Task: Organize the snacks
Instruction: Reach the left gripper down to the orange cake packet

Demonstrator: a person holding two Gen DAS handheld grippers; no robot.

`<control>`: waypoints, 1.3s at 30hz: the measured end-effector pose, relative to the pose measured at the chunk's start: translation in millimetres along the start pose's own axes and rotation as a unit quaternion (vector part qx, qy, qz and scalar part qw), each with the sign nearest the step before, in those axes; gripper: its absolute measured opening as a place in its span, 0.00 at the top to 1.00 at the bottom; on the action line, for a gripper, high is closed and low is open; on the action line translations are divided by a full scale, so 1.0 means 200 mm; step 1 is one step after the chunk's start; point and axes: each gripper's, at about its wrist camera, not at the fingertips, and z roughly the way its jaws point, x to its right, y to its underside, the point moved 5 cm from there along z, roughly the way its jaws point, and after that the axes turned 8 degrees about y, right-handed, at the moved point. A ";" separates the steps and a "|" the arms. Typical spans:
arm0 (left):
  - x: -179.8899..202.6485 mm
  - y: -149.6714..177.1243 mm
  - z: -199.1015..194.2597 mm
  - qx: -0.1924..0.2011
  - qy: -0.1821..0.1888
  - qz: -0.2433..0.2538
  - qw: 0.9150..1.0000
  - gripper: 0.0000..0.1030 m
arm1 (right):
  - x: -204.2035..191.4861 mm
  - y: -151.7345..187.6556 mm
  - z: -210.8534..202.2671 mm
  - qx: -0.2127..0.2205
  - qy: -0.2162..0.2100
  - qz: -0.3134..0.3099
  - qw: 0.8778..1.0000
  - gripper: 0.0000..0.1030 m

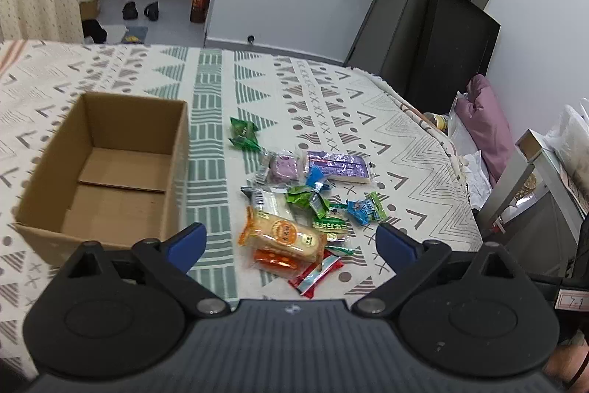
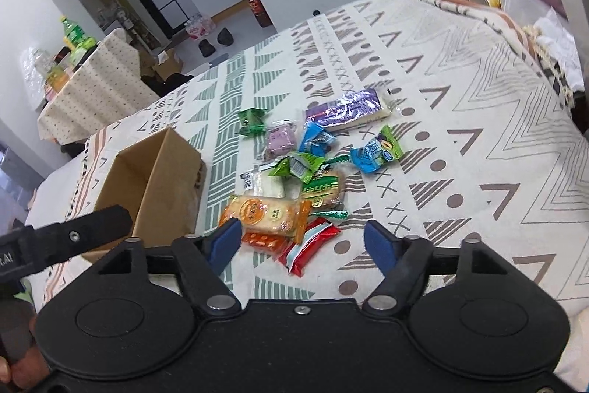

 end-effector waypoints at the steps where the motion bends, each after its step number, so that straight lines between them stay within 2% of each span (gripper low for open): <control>1: 0.00 0.00 0.03 -0.003 0.002 -0.003 1.000 0.07 | 0.01 -0.01 0.02 -0.002 0.000 0.005 1.000 0.37; 7: -0.02 -0.02 0.18 -0.017 -0.001 -0.018 1.000 0.08 | 0.05 -0.06 0.13 -0.008 0.005 0.026 1.000 0.43; 13: -0.08 -0.02 0.34 -0.031 -0.003 -0.037 0.999 0.09 | 0.10 -0.06 0.27 -0.014 -0.006 0.038 0.999 0.54; 23: -0.18 0.06 0.59 -0.065 -0.011 -0.055 0.996 0.09 | 0.21 -0.06 0.42 -0.040 0.010 0.059 0.997 0.57; 31: -0.21 0.09 0.73 -0.089 -0.016 -0.062 0.994 0.09 | 0.21 -0.06 0.50 -0.055 -0.005 0.062 0.997 0.57; 35: -0.24 0.11 0.78 -0.094 -0.004 -0.079 0.992 0.09 | 0.21 -0.06 0.54 -0.059 -0.013 0.064 0.996 0.57; 37: -0.24 0.11 0.78 -0.089 0.005 -0.084 0.992 0.12 | 0.21 -0.07 0.56 -0.060 -0.017 0.065 0.996 0.57; 39: -0.24 0.11 0.78 -0.090 0.014 -0.091 0.992 0.26 | 0.20 -0.07 0.58 -0.064 -0.021 0.068 0.995 0.57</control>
